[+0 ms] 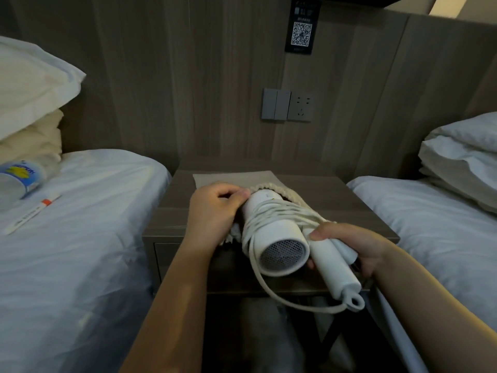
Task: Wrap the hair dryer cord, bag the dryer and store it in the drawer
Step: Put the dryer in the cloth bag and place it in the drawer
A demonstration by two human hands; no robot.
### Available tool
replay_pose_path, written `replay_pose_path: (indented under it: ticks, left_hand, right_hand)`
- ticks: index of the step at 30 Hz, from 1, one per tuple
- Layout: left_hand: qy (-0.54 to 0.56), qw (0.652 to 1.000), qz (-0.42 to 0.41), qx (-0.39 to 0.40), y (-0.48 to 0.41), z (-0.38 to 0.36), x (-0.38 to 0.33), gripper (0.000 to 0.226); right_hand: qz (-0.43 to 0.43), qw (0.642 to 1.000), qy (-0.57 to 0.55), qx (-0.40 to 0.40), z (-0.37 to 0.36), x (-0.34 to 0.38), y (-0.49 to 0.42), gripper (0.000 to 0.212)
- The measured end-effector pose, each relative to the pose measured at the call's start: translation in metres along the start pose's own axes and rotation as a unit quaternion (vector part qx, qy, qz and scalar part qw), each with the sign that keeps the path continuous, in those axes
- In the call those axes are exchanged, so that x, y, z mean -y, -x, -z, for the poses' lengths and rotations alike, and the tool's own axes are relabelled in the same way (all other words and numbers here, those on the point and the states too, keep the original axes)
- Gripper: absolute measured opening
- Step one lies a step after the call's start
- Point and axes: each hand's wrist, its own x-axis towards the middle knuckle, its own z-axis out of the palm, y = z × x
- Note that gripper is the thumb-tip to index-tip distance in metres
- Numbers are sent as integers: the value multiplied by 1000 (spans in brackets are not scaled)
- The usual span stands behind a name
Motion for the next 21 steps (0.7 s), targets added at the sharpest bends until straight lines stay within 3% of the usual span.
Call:
replay_pose_path:
  ticks: [4,8,11,15,19,21]
  left_hand:
    - [-60,996,-21,56,1,-1,-8,10]
    - [-64,995,-25,76,2,-8,-11,9]
    - [-68,993,-50,83,4,-12,-14,9]
    - [-35,991,-64,114,7,-15,-20,10]
    - [-54,990,-70,106,6,-9,-18,9]
    - [-113,986,-92,85,5,-4,-13,8]
  right_hand:
    - [15,998,-40,-45,2,-2,-7,24]
    - [8,997,39,-60,4,0,-13,19]
    - [5,992,111,-51,-2,4,-17,35]
    - [10,993,99,-59,-9,6,-24,57]
    - [7,998,-10,-59,-3,-1,-28,21]
    - [13,995,-75,-65,2,-4,-29,19]
